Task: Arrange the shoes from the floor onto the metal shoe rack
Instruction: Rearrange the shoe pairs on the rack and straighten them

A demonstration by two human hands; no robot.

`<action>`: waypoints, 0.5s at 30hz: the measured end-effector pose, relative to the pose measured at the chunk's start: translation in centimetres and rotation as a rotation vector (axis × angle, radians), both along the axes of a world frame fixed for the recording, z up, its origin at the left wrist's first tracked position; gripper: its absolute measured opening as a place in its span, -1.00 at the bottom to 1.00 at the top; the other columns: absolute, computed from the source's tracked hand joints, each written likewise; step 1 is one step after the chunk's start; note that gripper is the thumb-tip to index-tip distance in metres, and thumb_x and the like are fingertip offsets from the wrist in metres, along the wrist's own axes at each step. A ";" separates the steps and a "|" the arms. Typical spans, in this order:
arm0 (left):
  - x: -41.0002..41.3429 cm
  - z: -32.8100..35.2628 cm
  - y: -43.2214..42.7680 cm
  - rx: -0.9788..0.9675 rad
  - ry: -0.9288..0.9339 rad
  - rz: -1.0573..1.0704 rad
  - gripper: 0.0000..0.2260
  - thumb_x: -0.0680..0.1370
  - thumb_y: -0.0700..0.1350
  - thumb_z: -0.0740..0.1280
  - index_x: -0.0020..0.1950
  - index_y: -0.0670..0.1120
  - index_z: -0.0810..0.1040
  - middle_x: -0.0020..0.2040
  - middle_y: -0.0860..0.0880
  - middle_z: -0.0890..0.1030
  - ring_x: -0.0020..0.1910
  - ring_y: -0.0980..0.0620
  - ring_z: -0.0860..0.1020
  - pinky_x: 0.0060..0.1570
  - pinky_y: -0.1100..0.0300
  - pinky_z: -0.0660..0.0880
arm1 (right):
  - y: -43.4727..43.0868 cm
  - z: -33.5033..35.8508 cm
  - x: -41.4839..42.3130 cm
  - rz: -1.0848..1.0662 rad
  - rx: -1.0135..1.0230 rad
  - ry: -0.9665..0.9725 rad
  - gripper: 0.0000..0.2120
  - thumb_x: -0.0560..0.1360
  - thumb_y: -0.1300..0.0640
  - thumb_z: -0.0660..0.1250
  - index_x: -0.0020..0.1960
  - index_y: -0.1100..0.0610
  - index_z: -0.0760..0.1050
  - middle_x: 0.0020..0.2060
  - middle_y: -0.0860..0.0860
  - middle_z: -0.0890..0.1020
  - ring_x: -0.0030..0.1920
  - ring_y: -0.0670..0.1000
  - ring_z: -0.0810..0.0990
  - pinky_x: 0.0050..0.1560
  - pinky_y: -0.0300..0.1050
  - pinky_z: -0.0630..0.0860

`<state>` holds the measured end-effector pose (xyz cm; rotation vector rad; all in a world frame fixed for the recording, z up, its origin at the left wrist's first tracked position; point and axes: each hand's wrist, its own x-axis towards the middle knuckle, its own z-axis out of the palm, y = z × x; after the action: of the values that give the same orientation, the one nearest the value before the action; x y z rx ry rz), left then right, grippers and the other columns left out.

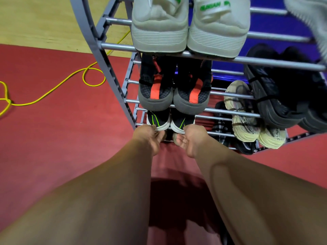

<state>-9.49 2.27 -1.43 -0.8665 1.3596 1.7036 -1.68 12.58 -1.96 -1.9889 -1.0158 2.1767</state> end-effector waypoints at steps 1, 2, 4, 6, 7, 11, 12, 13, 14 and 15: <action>-0.1 0.1 0.0 0.000 0.001 0.002 -0.81 0.67 -0.28 0.25 0.27 -0.24 0.52 0.19 -0.22 0.57 0.16 -0.13 0.60 -0.18 0.17 0.61 | 0.0 0.0 0.0 0.000 0.000 0.013 -0.69 0.66 0.27 0.04 0.30 0.23 0.46 -0.09 0.11 0.63 -0.25 0.01 0.60 -0.51 -0.22 0.58; -0.1 0.3 0.1 0.000 0.004 -0.006 -0.78 0.67 -0.27 0.25 0.31 -0.23 0.52 0.22 -0.21 0.56 0.20 -0.13 0.59 -0.09 0.17 0.60 | -0.1 -0.1 0.0 0.001 0.010 0.027 -0.69 0.65 0.27 0.08 0.32 0.22 0.47 -0.07 0.14 0.63 -0.24 0.03 0.61 -0.46 -0.19 0.61; -0.1 0.5 0.1 0.002 0.002 -0.035 -0.75 0.68 -0.24 0.25 0.35 -0.20 0.51 0.25 -0.18 0.56 0.22 -0.12 0.59 0.02 0.17 0.56 | -0.2 -0.3 0.4 0.024 0.024 0.058 -0.71 0.65 0.24 0.18 0.33 0.21 0.49 -0.06 0.18 0.64 -0.20 0.07 0.64 -0.30 -0.07 0.65; 0.0 0.5 0.0 0.006 0.002 -0.054 -0.77 0.67 -0.22 0.26 0.31 -0.19 0.53 0.23 -0.18 0.58 0.13 -0.09 0.60 0.02 0.18 0.57 | -0.3 -0.1 1.1 0.062 0.012 0.084 -0.73 0.67 0.14 0.23 0.32 0.21 0.49 -0.05 0.19 0.64 -0.17 0.09 0.65 -0.24 -0.05 0.61; 0.0 0.5 -0.1 0.005 0.003 -0.069 -0.81 0.66 -0.22 0.26 0.26 -0.19 0.53 0.18 -0.18 0.59 0.04 -0.07 0.61 -0.03 0.18 0.59 | -0.2 0.0 1.6 0.078 -0.004 0.089 -0.73 0.67 0.09 0.24 0.29 0.20 0.49 -0.06 0.18 0.65 -0.17 0.09 0.65 -0.23 -0.04 0.60; 0.4 1.5 -1.4 -0.053 0.021 -0.236 -0.81 0.60 -0.24 0.18 0.15 -0.19 0.53 -0.11 -0.11 0.62 -0.14 -0.06 0.60 -0.11 0.10 0.61 | 1.0 1.1 3.9 0.251 -0.018 0.031 -0.81 0.64 0.12 0.18 0.06 0.19 0.53 -0.10 0.12 0.67 -0.11 0.12 0.66 -0.12 0.02 0.64; 0.7 1.7 -2.0 -0.089 0.035 -0.308 -0.83 0.59 -0.25 0.19 0.11 -0.18 0.54 -0.21 -0.08 0.65 -0.14 -0.06 0.60 -0.03 0.08 0.61 | 1.3 1.4 4.5 0.319 0.006 -0.006 -0.84 0.63 0.16 0.20 0.02 0.19 0.54 -0.09 0.11 0.67 -0.09 0.13 0.66 -0.06 0.04 0.66; 0.9 1.7 -2.6 -0.140 0.055 -0.383 -0.87 0.59 -0.25 0.21 0.02 -0.18 0.55 -0.30 -0.06 0.66 -0.12 -0.05 0.60 0.04 0.05 0.60 | 1.5 1.7 5.2 0.390 0.038 -0.045 -0.88 0.61 0.18 0.25 0.01 0.19 0.55 -0.08 0.11 0.66 -0.08 0.14 0.65 0.00 0.06 0.66; 1.1 1.7 -3.1 -0.200 0.077 -0.444 -0.90 0.59 -0.24 0.23 -0.06 -0.17 0.54 -0.31 -0.06 0.65 -0.09 -0.07 0.60 0.08 0.03 0.60 | 1.7 1.7 5.8 0.455 0.078 -0.083 -0.92 0.59 0.18 0.30 0.00 0.18 0.55 -0.07 0.11 0.64 -0.07 0.15 0.64 0.04 0.08 0.65; 1.2 1.4 -3.8 -0.264 0.102 -0.490 -0.89 0.60 -0.22 0.24 -0.10 -0.15 0.52 -0.23 -0.08 0.63 -0.06 -0.10 0.60 0.06 0.01 0.61 | 2.0 1.6 6.4 0.509 0.115 -0.120 -0.93 0.59 0.18 0.31 0.00 0.18 0.53 -0.07 0.12 0.64 -0.10 0.15 0.61 0.07 0.11 0.65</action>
<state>-8.30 -1.49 -0.03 -0.5278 1.7259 1.2210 4.70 14.59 -0.33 -1.9946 -1.7891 2.1536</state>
